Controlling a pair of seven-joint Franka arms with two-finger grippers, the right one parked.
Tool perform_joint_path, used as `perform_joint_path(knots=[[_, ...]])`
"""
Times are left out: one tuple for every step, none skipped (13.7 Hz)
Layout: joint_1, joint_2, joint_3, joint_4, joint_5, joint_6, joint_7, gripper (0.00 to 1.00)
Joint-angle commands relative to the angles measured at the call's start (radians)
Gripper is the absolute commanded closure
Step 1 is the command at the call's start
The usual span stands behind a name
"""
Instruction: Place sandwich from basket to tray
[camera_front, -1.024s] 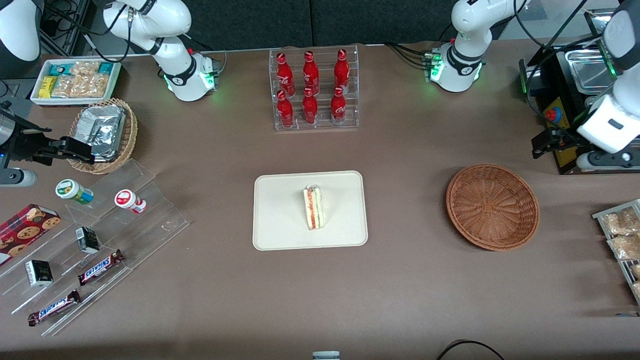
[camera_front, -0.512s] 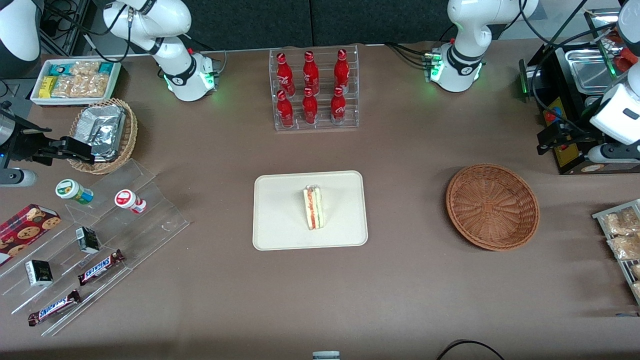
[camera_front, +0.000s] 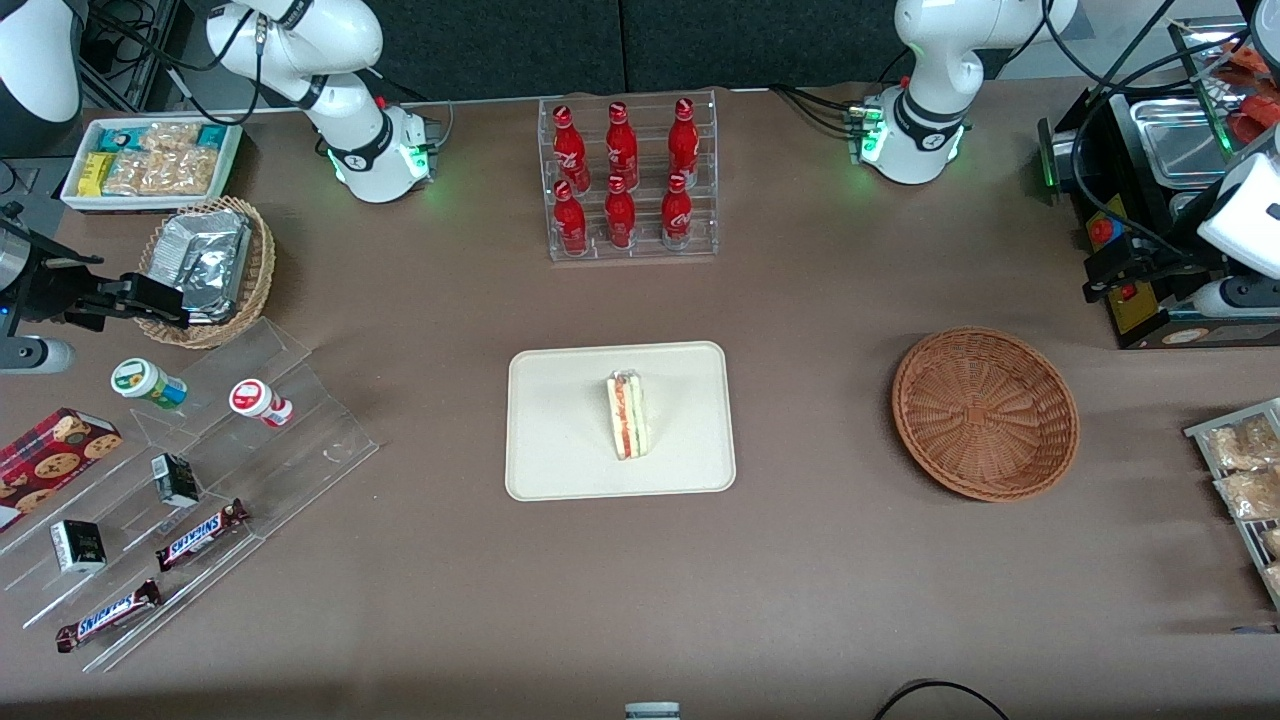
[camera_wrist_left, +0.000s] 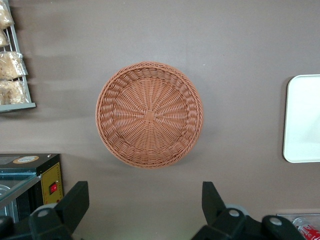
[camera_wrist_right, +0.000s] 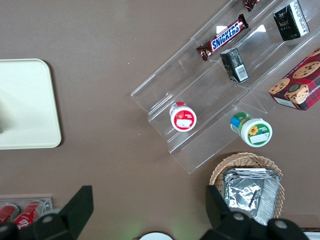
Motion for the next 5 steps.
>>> perform_joint_path(knots=[[-0.015, 0.013, 0.006, 0.033, -0.008, -0.028, 0.004, 0.0], [-0.014, 0.013, 0.008, 0.037, -0.011, -0.034, 0.007, 0.0], [-0.015, 0.013, 0.008, 0.035, -0.008, -0.048, 0.004, 0.0], [-0.02, 0.019, 0.005, 0.049, 0.006, -0.048, 0.009, 0.0], [-0.02, 0.034, 0.005, 0.081, 0.007, -0.051, 0.004, 0.0]])
